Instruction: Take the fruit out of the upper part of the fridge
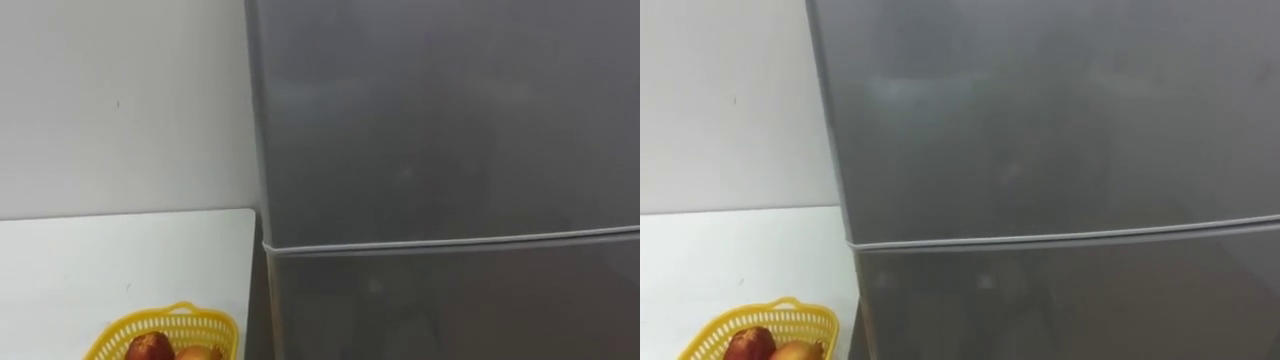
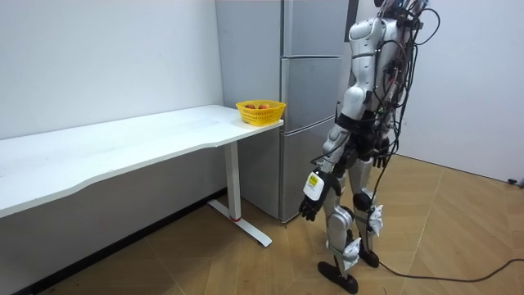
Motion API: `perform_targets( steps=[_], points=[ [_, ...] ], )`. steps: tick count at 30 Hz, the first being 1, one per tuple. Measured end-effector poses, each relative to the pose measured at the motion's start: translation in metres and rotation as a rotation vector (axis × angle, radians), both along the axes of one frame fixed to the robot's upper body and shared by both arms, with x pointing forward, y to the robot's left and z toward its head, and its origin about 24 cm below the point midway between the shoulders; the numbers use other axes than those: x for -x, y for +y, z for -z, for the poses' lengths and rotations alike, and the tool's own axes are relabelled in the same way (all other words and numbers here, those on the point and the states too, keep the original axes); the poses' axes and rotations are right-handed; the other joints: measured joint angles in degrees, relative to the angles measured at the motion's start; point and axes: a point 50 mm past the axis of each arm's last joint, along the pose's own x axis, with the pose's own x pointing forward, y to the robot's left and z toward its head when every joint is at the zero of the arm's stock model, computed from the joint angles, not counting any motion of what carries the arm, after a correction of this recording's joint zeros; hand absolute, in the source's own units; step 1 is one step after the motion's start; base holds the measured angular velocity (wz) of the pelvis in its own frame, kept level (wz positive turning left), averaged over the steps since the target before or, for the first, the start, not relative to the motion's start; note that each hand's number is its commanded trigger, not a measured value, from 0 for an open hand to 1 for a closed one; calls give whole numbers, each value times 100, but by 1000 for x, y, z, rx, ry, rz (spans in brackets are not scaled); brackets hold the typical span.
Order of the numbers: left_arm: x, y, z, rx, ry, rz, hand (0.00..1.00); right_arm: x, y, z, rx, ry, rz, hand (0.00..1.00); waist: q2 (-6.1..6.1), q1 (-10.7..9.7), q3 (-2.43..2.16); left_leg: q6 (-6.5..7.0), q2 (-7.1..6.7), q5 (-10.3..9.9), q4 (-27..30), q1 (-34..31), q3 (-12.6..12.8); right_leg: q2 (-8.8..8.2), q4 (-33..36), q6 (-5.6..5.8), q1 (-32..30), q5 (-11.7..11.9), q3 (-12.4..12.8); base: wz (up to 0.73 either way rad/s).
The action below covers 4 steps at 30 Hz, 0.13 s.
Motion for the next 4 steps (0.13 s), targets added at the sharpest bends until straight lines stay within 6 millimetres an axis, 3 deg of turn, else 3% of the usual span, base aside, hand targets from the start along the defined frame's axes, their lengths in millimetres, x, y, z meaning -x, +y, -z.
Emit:
perform_targets(
  steps=[4],
  points=[
    [3, -1, 0, 4, 11, 4, 0, 8, 3, 1, -23, 49, -21, 0, -3, -8, 0, 0, -1, 0, 2, 4, 10, 2, 4, -1, 1, -14, 33, -2]
  ],
)
